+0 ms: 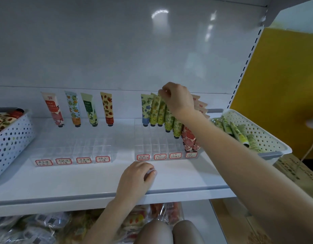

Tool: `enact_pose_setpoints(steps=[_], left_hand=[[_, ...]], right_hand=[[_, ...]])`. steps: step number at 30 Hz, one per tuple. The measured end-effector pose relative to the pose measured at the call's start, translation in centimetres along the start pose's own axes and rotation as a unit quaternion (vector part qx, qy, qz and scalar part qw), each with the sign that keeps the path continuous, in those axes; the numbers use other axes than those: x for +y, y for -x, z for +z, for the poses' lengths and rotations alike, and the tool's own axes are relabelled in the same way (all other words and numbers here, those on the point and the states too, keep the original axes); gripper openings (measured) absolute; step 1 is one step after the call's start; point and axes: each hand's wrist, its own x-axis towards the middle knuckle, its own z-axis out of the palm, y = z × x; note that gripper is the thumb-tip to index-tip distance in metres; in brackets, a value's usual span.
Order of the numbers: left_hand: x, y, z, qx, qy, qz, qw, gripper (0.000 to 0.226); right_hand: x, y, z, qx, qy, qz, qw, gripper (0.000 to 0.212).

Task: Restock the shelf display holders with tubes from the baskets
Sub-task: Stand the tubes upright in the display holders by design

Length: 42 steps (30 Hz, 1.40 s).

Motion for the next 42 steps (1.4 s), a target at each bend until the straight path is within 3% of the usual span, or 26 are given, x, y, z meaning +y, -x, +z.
enact_pose_setpoints(steps=[2,5,11,16,20,24,27,31,37,42], left_hand=[[0.7,-0.1,-0.3,-0.019,-0.033,0.012,0.999,0.019],[2.5,-0.7,-0.4,0.028,-0.052,0.052,0.997,0.008],[10.9,-4.8,-1.4,0.033,0.016,0.116,0.993,0.027],[17.5,-9.4,0.7,-0.018,0.026,0.121,0.992,0.025],[20.1,-13.8,3.3,-0.104,-0.044,0.089,0.99,0.012],[21.1,-18.0,6.1,-0.196,-0.141,0.018,0.97,0.018],[20.9,-20.9,8.3,-0.231,-0.141,-0.05,0.961,0.023],[20.2,-23.3,10.4,-0.255,-0.103,-0.1,0.956,0.017],[20.2,-24.8,11.5,-0.287,-0.121,-0.108,0.944,0.033],[20.3,-25.4,11.6,-0.303,-0.09,-0.117,0.941,0.021]], right_hand=[[0.7,1.7,-1.1,-0.002,-0.042,0.008,0.999,0.027],[2.9,4.0,-3.3,0.014,-0.069,0.034,0.997,0.025],[11.1,6.9,-10.2,0.02,0.002,0.155,0.988,0.026],[17.6,8.9,-12.0,-0.044,0.031,0.247,0.967,0.03],[19.0,8.6,-11.4,-0.131,0.032,0.27,0.953,0.027],[19.4,7.7,-10.3,-0.198,0.016,0.26,0.945,0.04],[19.5,7.1,-9.7,-0.232,0.061,0.253,0.937,0.039],[20.8,6.8,-9.0,-0.243,0.082,0.259,0.931,0.033],[20.9,6.4,-8.9,-0.253,0.091,0.239,0.933,0.028],[21.6,6.4,-8.4,-0.241,0.09,0.241,0.936,0.031]])
